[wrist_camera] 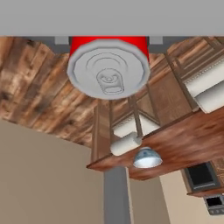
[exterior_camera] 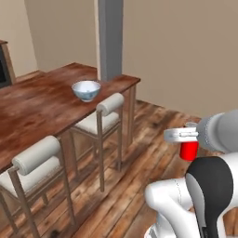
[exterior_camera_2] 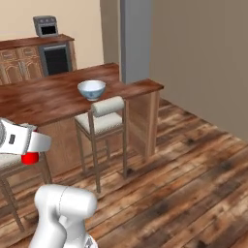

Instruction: Open the fridge, grab two sodas, and place both sodas inside the bowl with ice on the dining counter.

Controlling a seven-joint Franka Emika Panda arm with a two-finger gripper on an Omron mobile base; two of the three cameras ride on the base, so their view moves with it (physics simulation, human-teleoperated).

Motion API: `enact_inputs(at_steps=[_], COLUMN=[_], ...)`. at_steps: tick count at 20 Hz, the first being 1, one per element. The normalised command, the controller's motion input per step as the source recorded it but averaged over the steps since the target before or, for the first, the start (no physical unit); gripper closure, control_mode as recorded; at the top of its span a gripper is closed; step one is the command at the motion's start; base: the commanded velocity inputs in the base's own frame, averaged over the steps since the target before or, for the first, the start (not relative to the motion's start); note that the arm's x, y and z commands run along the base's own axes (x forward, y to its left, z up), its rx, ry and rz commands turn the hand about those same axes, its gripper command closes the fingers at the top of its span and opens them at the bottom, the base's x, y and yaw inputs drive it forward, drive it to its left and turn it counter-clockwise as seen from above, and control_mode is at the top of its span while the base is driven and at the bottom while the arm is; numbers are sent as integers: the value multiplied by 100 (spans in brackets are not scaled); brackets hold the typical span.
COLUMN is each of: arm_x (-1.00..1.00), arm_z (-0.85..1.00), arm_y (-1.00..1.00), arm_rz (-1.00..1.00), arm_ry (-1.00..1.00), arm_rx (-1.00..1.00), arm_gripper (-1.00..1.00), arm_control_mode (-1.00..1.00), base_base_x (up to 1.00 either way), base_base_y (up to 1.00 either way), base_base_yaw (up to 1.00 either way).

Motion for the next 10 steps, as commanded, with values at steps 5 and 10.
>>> enact_inputs(at_steps=[5,10], arm_x=[0,0], arm_z=[0,0], arm_y=[0,0], arm_rz=[0,0], arm_ry=[0,0], arm_rx=[0,0], arm_gripper=[100,100], arm_control_mode=[100,100], base_base_x=[76,72], base_base_y=[-54,-59], base_base_yaw=[40,39])
